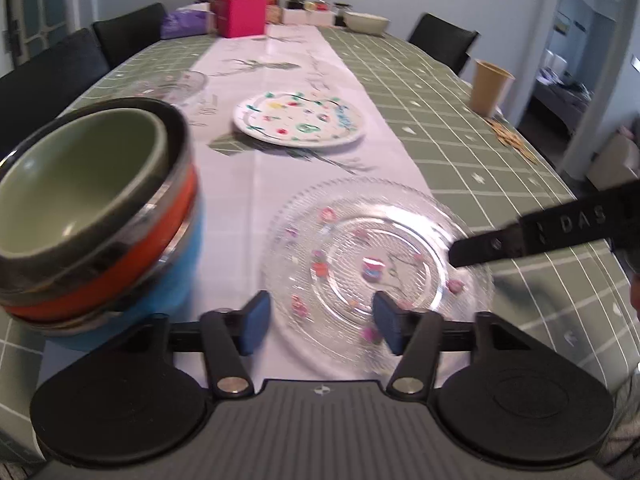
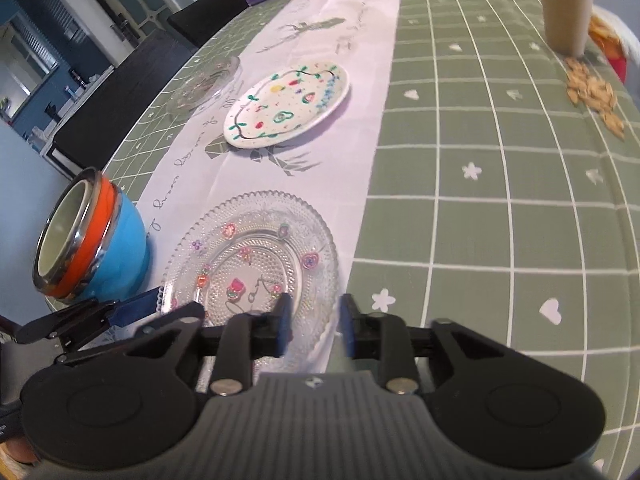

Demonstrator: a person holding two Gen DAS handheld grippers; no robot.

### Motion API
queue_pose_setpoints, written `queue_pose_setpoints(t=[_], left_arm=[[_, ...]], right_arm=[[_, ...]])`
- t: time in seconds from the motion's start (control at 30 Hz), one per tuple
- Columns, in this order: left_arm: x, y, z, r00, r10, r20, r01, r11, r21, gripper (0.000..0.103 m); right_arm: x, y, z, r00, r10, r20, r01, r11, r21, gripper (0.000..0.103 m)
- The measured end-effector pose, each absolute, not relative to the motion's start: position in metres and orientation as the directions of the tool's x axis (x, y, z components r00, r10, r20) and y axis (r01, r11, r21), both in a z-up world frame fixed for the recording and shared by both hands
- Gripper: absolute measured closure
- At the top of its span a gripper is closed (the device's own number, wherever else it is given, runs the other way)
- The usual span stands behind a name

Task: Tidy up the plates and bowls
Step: 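Lower the glass plate onto the runner beside the bowls and open both tools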

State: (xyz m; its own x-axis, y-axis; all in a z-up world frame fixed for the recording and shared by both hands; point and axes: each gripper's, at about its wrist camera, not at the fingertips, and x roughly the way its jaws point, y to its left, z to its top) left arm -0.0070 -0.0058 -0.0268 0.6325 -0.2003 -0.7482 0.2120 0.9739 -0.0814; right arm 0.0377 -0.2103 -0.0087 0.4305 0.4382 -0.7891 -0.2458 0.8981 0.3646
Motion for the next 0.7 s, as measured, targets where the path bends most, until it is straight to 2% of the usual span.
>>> queue_pose_setpoints(t=[0.03, 0.13, 0.3, 0.4, 0.47, 0.53, 0.6, 0.67, 0.7], left_arm=[[-0.009, -0.009, -0.027, 0.635, -0.193, -0.748, 0.215, 0.974, -0.07, 0.02], [-0.012, -0.012, -0.027, 0.645, -0.168, -0.746, 0.205, 0.978, -0.042, 0.016], [-0.009, -0.006, -0.023, 0.587, -0.209, -0.782, 0.206, 0.973, -0.106, 0.014], [-0.009, -0.002, -0.021, 0.552, -0.223, -0.803, 0.189, 0.972, -0.141, 0.013], [-0.012, 0.001, -0.021, 0.548, -0.248, -0.799, 0.188, 0.967, -0.171, 0.012], [-0.015, 0.001, -0.02, 0.549, -0.265, -0.793, 0.189, 0.963, -0.191, 0.011], [-0.018, -0.001, -0.019, 0.533, -0.277, -0.8, 0.183, 0.96, -0.21, 0.011], [-0.019, -0.003, -0.017, 0.514, -0.279, -0.811, 0.19, 0.959, -0.21, 0.011], [-0.019, -0.005, -0.016, 0.502, -0.277, -0.819, 0.193, 0.959, -0.206, 0.011]], right_arm=[[0.036, -0.209, -0.007, 0.438, 0.432, -0.788, -0.254, 0.9, 0.353, 0.061], [0.036, -0.209, -0.005, 0.448, 0.424, -0.787, -0.259, 0.904, 0.34, 0.055], [0.038, -0.22, -0.01, 0.452, 0.413, -0.79, -0.213, 0.911, 0.354, 0.05], [0.038, -0.227, -0.014, 0.444, 0.423, -0.79, -0.196, 0.906, 0.375, 0.043], [0.036, -0.226, -0.014, 0.438, 0.43, -0.789, -0.206, 0.903, 0.377, 0.023], [0.034, -0.225, -0.014, 0.44, 0.436, -0.785, -0.217, 0.9, 0.378, 0.017], [0.032, -0.224, -0.013, 0.441, 0.437, -0.784, -0.231, 0.899, 0.371, 0.017], [0.029, -0.224, -0.011, 0.453, 0.437, -0.777, -0.237, 0.899, 0.368, 0.007], [0.027, -0.224, -0.01, 0.458, 0.441, -0.772, -0.243, 0.898, 0.368, 0.006]])
